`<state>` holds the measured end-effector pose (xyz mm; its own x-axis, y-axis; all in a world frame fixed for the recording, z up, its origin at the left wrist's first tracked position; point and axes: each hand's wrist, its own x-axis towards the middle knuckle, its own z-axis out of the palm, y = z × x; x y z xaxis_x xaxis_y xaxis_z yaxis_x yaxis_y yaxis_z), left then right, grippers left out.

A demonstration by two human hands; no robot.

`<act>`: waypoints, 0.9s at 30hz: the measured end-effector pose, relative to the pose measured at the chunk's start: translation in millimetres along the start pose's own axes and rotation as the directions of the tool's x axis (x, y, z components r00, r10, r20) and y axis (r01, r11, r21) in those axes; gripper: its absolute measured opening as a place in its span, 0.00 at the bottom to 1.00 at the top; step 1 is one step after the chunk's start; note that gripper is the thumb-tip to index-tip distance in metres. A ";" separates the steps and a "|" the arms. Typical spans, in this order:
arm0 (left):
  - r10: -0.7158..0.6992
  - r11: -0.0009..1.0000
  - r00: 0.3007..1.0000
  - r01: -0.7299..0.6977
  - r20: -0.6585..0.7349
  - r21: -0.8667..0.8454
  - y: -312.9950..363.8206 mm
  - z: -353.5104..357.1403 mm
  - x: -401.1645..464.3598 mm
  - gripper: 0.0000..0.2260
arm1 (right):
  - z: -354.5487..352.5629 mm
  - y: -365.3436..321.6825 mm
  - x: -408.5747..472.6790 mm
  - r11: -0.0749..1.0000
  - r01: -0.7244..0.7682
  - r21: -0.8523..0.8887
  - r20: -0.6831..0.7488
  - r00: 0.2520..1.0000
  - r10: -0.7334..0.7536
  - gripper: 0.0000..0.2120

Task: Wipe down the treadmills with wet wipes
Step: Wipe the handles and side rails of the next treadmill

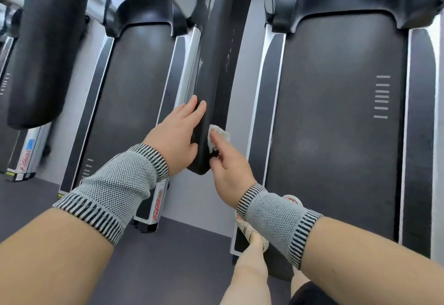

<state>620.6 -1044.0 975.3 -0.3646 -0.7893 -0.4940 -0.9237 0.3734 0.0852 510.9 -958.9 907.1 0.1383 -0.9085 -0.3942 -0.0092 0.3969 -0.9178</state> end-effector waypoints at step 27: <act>0.057 0.998 0.976 -0.062 -0.209 -0.019 -15.9 12.0 15.1 0.24 | -23.5 -7.5 59.8 0.994 0.112 -0.016 -0.070 0.991 -0.113 0.26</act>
<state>631.2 -1056.1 956.1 -0.4329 -0.8512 -0.2968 -0.9014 0.4123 0.1323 496.0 -1019.3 889.4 0.0683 -0.9544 -0.2907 -0.0098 0.2907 -0.9568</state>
